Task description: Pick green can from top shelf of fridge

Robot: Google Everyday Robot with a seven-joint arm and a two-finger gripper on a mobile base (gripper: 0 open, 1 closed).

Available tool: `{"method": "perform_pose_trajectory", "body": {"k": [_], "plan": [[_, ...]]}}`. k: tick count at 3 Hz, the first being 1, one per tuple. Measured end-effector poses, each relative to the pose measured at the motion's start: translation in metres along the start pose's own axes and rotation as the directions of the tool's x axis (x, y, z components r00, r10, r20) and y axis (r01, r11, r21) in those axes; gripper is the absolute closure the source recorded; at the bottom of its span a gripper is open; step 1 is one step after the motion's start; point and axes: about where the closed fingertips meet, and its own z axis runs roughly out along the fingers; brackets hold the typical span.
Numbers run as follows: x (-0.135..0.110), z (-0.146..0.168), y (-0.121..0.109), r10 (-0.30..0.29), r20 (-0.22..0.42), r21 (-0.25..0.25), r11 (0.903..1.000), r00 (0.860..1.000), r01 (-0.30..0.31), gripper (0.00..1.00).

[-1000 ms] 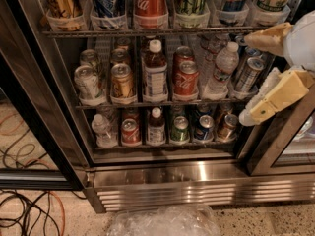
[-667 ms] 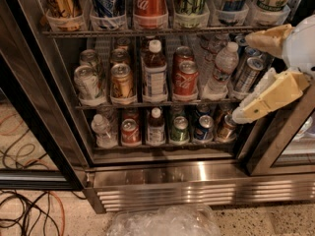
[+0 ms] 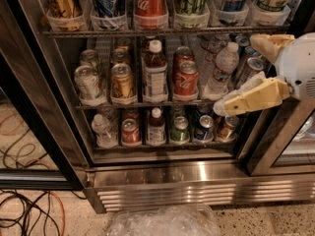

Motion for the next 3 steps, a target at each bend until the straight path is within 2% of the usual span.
{"method": "perform_pose_trajectory", "body": {"k": [1, 2, 3], "plan": [[0.0, 0.006, -0.009, 0.037, 0.107, 0.103, 0.9935, 0.994, -0.048, 0.0], [-0.014, 0.009, -0.021, 0.043, 0.199, 0.193, 0.9778, 0.979, -0.082, 0.0], [-0.014, 0.009, -0.021, 0.043, 0.199, 0.193, 0.9778, 0.979, -0.082, 0.0]]}}
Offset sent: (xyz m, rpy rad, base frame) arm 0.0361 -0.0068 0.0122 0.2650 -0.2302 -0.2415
